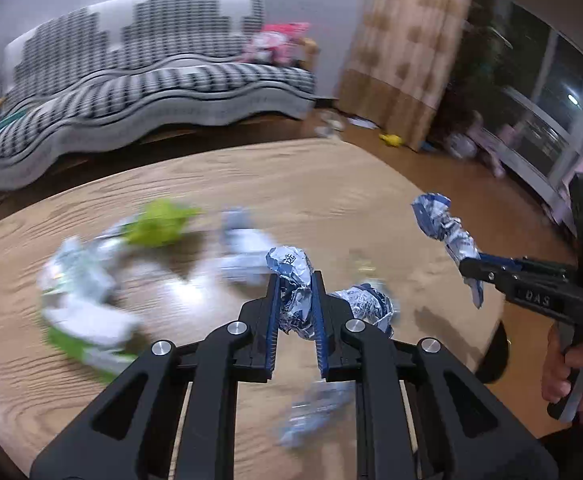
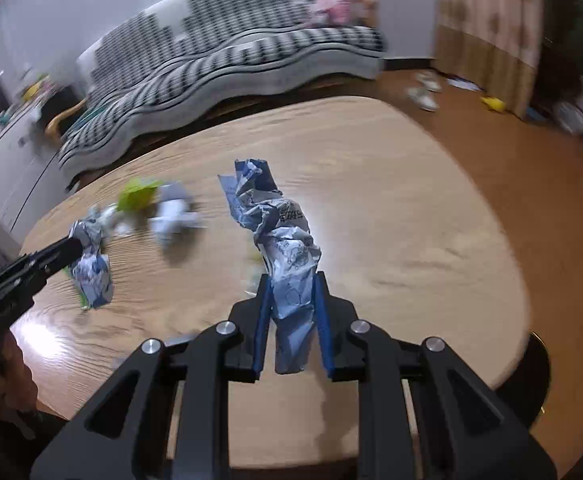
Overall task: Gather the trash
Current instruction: 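Carry the foil ball and blue-white paper to the black bin and open both tools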
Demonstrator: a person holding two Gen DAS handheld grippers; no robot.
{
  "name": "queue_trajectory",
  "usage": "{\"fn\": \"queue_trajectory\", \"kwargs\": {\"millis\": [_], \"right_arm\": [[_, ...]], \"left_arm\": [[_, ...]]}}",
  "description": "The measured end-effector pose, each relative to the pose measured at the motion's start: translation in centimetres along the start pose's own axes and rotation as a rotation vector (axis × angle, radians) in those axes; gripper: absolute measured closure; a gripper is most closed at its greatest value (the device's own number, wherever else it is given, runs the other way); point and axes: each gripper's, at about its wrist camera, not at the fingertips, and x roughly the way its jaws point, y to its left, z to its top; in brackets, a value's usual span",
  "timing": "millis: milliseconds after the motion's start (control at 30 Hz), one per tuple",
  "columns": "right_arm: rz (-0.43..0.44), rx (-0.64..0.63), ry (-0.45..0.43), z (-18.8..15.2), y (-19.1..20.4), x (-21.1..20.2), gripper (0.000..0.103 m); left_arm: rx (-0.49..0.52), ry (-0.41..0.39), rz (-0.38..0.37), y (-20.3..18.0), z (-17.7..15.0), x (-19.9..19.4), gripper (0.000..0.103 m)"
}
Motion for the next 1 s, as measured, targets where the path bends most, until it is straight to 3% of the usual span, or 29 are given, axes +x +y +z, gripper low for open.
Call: {"fn": "queue_trajectory", "kwargs": {"millis": [300, 467, 567, 767, 1000], "right_arm": [[-0.157, 0.240, 0.000, -5.7, -16.1, -5.0, 0.082], [-0.227, 0.374, 0.046, -9.5, -23.9, -6.3, 0.082], [-0.241, 0.450, 0.075, -12.0, -27.8, -6.6, 0.082], [-0.259, 0.537, 0.138, -15.6, -32.4, -6.0, 0.082], [-0.255, 0.559, 0.135, -16.3, -33.4, -6.3, 0.081]], "left_arm": [[0.181, 0.057, -0.205, -16.4, -0.8, 5.5, 0.089], [0.270, 0.122, -0.348, -25.2, -2.7, 8.6, 0.089], [0.333, 0.154, -0.381, -29.3, -4.1, 10.3, 0.089], [0.397, 0.205, -0.411, -33.9, -5.8, 13.2, 0.089], [0.403, 0.253, -0.424, -35.5, -5.9, 15.9, 0.089]]}}
